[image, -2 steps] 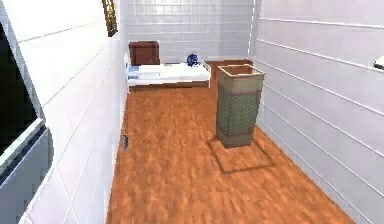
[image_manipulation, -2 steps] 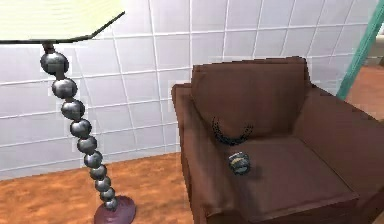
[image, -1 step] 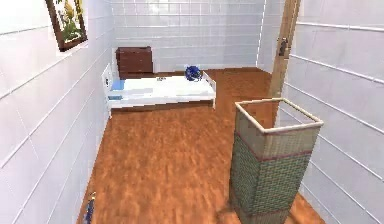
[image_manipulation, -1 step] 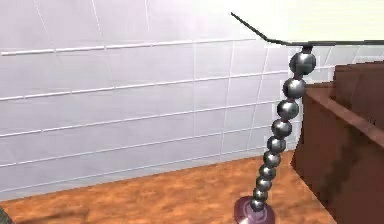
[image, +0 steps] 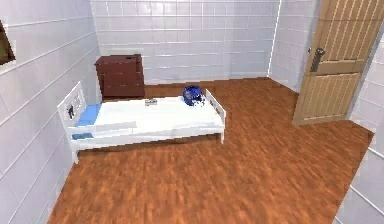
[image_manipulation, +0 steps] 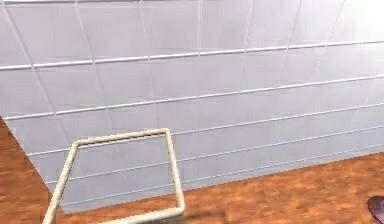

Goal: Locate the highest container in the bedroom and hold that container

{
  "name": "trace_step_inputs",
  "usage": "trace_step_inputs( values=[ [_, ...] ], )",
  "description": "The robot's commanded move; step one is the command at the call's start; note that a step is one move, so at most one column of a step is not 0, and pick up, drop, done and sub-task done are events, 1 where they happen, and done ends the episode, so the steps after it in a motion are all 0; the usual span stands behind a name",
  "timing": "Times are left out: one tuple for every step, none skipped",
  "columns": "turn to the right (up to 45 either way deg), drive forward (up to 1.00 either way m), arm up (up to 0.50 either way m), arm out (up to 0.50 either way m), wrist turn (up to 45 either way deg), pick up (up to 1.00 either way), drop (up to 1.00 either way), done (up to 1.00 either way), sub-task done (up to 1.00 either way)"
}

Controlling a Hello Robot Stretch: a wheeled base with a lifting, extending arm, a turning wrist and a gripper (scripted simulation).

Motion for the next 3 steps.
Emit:
trace_step_inputs(
  values=[
    [6.0,0.00,0.00,0.00,0.0,0.00,0.00,0.00,0.00],
    [0.0,0.35,0.00,0.00,0.0,0.00,0.00,0.00,0.00],
    [21.0,0.00,0.00,0.00,0.0,0.00,0.00,0.00,0.00]
  ],
)
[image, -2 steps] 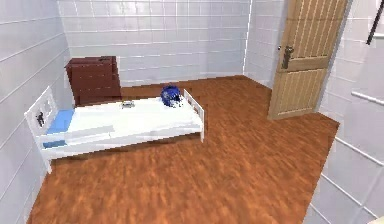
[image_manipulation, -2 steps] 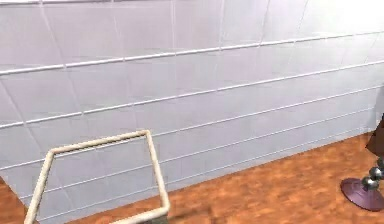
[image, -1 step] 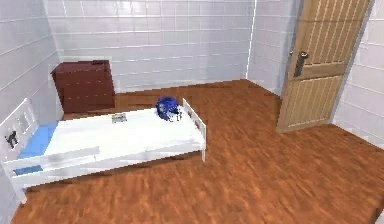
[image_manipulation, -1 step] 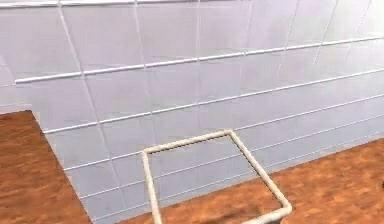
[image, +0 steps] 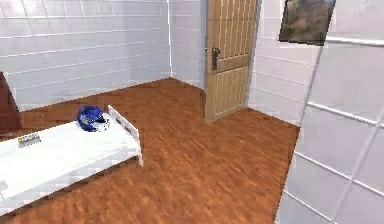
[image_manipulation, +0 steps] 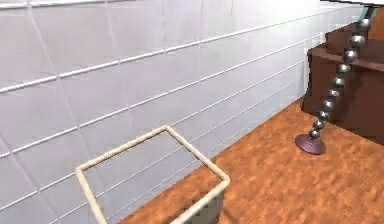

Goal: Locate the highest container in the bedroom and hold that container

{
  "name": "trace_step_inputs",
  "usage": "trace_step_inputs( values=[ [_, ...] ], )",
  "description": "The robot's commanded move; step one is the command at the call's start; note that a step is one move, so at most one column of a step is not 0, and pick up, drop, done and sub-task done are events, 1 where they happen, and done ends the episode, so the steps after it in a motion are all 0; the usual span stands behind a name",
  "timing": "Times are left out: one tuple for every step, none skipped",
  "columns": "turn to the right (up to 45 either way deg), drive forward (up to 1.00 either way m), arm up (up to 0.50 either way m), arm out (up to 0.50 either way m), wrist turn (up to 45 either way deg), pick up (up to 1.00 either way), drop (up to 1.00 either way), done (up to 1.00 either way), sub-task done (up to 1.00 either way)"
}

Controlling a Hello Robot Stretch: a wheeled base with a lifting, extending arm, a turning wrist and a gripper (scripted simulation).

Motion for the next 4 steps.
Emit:
trace_step_inputs(
  values=[
    [0.0,1.00,0.00,0.00,0.0,0.00,0.00,0.00,0.00],
    [0.0,0.90,0.00,0.00,0.0,0.00,0.00,0.00,0.00],
    [-36.0,0.00,0.00,0.00,0.0,0.00,0.00,0.00,0.00],
    [0.0,0.45,0.00,0.00,0.0,0.00,0.00,0.00,0.00]
  ],
)
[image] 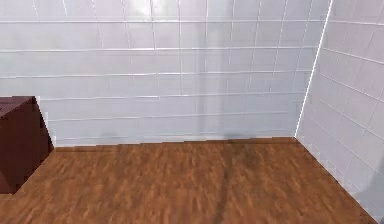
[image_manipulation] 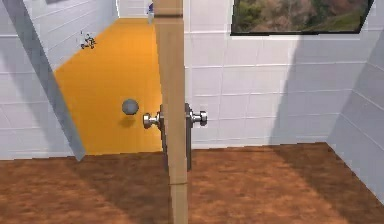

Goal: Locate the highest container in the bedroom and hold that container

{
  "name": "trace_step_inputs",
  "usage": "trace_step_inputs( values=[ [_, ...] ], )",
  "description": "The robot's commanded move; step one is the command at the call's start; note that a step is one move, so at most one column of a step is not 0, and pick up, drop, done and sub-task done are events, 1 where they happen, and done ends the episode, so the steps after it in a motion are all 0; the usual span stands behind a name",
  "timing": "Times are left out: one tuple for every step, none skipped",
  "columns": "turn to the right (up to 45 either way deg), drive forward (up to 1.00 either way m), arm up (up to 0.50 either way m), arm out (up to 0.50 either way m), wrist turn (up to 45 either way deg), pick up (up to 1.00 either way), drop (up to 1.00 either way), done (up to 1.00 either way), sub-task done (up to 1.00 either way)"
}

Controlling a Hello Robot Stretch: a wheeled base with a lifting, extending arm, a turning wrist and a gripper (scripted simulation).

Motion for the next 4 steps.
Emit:
trace_step_inputs(
  values=[
    [45.0,0.00,0.00,0.00,0.0,0.00,0.00,0.00,0.00],
    [9.0,0.00,0.00,0.00,0.0,0.00,0.00,0.00,0.00],
    [0.0,0.60,0.00,0.00,0.0,0.00,0.00,0.00,0.00],
    [36.0,0.00,0.00,0.00,0.0,0.00,0.00,0.00,0.00]
  ],
)
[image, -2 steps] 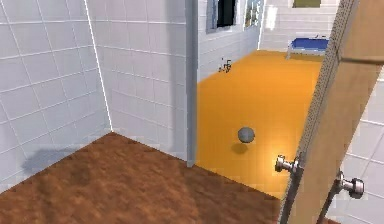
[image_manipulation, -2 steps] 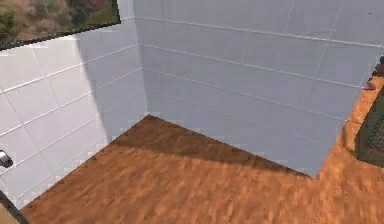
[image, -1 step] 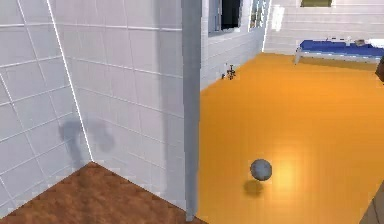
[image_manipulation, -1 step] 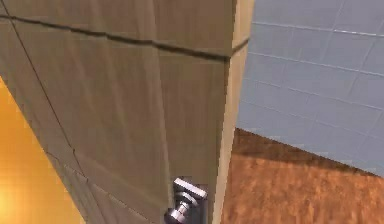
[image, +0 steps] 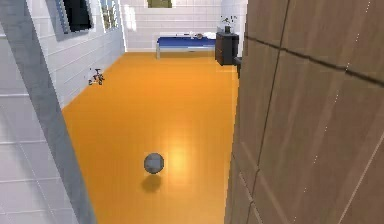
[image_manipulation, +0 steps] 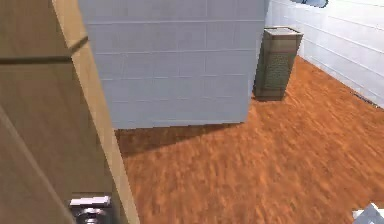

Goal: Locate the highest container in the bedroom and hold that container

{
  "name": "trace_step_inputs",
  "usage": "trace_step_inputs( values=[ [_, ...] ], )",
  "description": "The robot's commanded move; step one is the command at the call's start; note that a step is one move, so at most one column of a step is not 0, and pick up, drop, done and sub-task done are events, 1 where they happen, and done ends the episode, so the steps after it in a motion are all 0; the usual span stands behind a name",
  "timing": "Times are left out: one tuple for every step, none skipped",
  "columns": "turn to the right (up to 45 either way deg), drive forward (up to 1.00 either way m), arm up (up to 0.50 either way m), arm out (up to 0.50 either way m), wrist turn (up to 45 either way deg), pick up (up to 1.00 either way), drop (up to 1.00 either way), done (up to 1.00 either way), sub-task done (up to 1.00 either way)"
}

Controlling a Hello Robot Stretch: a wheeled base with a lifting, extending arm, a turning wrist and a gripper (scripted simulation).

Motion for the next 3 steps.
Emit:
trace_step_inputs(
  values=[
    [0.0,1.00,0.00,0.00,0.0,0.00,0.00,0.00,0.00],
    [0.0,0.25,0.00,0.00,0.0,0.00,0.00,0.00,0.00],
    [24.0,0.00,0.00,0.00,0.0,0.00,0.00,0.00,0.00]
  ],
)
